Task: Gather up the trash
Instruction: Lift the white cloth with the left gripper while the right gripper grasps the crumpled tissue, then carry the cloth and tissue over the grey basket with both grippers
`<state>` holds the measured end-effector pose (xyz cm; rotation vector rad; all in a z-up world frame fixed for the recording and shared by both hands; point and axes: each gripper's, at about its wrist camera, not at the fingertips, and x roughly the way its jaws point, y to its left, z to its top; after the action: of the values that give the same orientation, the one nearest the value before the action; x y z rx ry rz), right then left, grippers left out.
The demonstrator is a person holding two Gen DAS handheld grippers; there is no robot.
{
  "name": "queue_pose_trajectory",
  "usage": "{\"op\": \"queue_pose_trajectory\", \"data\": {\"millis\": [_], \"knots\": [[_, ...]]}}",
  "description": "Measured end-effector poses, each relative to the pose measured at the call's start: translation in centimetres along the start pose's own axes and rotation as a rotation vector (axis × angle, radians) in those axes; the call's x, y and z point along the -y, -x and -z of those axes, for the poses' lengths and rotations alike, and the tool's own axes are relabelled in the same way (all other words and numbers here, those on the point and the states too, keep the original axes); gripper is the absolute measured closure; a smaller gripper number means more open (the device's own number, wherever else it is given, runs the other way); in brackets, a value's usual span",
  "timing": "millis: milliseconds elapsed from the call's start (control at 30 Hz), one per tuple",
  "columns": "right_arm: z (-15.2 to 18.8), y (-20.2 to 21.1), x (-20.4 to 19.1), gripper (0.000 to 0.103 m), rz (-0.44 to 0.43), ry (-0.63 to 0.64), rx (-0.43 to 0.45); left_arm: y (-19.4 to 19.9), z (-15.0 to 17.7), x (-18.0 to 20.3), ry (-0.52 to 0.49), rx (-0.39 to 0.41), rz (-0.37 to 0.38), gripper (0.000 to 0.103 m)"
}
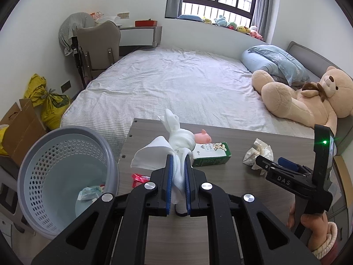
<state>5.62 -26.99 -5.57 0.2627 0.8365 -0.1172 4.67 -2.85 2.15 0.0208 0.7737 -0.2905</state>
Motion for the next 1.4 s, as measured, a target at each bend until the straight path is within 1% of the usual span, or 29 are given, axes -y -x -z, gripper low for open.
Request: {"op": "queue_pose_trajectory", "data": {"millis": [133, 200, 267, 367, 467, 567, 733, 867, 1000, 1200, 1400], "knots": [[-0.4, -1.5, -0.4, 0.018, 0.034, 0.016, -0.015, 0.2, 0.1, -0.1, -0.009, 0.015, -0.032, 0.093], [-0.4, -2.0, -0.4, 0.020, 0.046, 0.017, -0.021, 0.3, 0.2, -0.3, -0.012, 0.020, -0.045, 0.093], [-0.4, -2.6, -0.5, 0.035, 0.051, 0.025, -0.044, 0.3, 0.3, -0.7, -0.005, 0.016, -0.048, 0.093], [-0.2, -2.6, -0.5, 0.039, 0.040, 0.027, -0.046, 0.2, 0.5, -1.3, 0.008, 0.010, -0.057, 0.093], [0.2, -2.0, -0.5, 0.041, 0.033, 0.024, -0.038, 0.1, 0.7, -2.0, 0.025, 0.002, -0.066, 0.093], [0.6, -1.2, -0.6, 0.042, 0.016, 0.017, -0.036, 0.1, 0.9, -2.8, 0.037, 0.000, -0.075, 0.093], [1.2, 0.7, -2.1, 0.042, -0.016, 0.038, -0.015, 0.5, 1.2, -4.5, 0.060, 0.001, -0.098, 0.093], [1.2, 2.2, -4.0, 0.042, -0.055, 0.065, 0.006, 0.7, 1.8, -6.2, 0.078, -0.006, -0.126, 0.093], [1.0, 2.7, -6.9, 0.042, -0.099, 0.107, 0.010, 1.0, 2.3, -8.6, 0.108, -0.012, -0.157, 0.093], [0.4, 2.3, -12.5, 0.042, -0.173, 0.176, -0.001, 1.8, 2.7, -12.3, 0.148, -0.002, -0.209, 0.093], [0.3, 1.3, -18.0, 0.042, -0.242, 0.254, -0.022, 2.0, 3.3, -16.0, 0.196, -0.013, -0.244, 0.093]]}}
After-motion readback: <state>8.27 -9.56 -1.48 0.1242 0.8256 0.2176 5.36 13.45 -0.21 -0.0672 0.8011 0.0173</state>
